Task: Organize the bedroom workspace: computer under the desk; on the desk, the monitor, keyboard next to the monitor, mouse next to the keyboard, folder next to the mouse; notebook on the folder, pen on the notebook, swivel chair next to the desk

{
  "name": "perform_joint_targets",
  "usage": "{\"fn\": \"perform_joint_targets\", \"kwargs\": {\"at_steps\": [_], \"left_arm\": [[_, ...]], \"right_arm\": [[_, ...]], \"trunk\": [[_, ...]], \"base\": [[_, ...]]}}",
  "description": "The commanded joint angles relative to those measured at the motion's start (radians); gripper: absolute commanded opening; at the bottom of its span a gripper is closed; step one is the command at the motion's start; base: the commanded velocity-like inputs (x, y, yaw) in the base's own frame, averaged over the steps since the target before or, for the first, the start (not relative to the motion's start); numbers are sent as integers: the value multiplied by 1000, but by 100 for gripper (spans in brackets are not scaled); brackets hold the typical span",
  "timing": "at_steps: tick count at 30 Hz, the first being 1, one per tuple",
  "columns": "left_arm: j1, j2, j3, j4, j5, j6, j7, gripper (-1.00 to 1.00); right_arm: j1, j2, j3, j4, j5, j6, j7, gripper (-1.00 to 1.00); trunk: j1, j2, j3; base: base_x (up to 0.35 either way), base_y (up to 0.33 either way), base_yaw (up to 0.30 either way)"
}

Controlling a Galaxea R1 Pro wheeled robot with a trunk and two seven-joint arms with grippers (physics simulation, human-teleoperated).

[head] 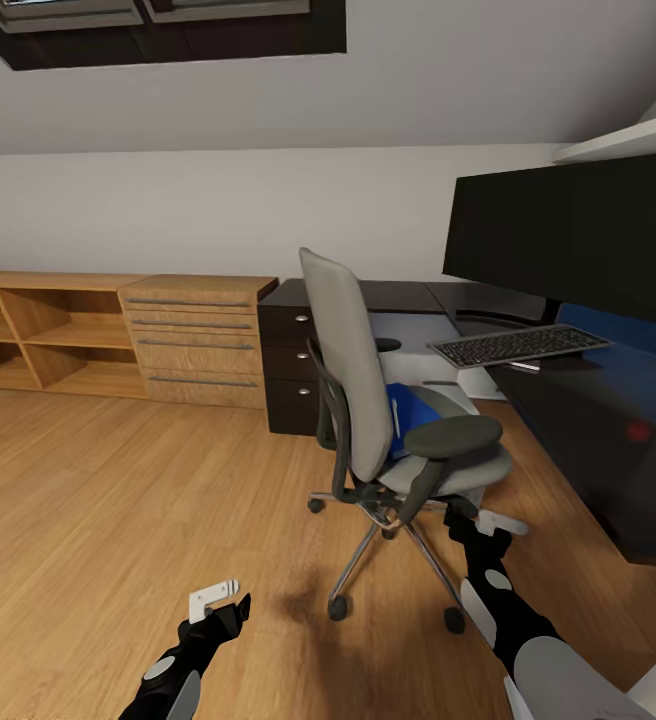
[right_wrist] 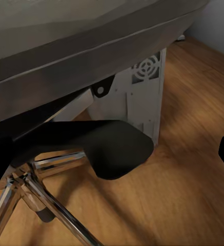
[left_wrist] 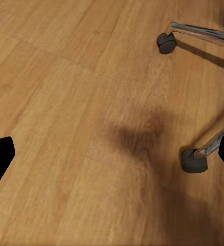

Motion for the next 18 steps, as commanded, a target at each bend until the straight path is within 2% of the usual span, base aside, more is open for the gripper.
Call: {"fn": "perform_joint_targets", "kwargs": {"at_steps": [1, 18], "left_arm": [[0, 0, -2, -2, 9, 5, 5, 100], [0, 0, -2, -2, 9, 5, 5, 100]], "right_arm": [[-1, 0, 2, 0, -10, -5, 1, 100], [-1, -1, 1, -1, -10, -5, 1, 100]], "trunk": [[0, 0, -1], [0, 0, -1]], "base": [[0, 0, 14], [0, 0, 3]]}}
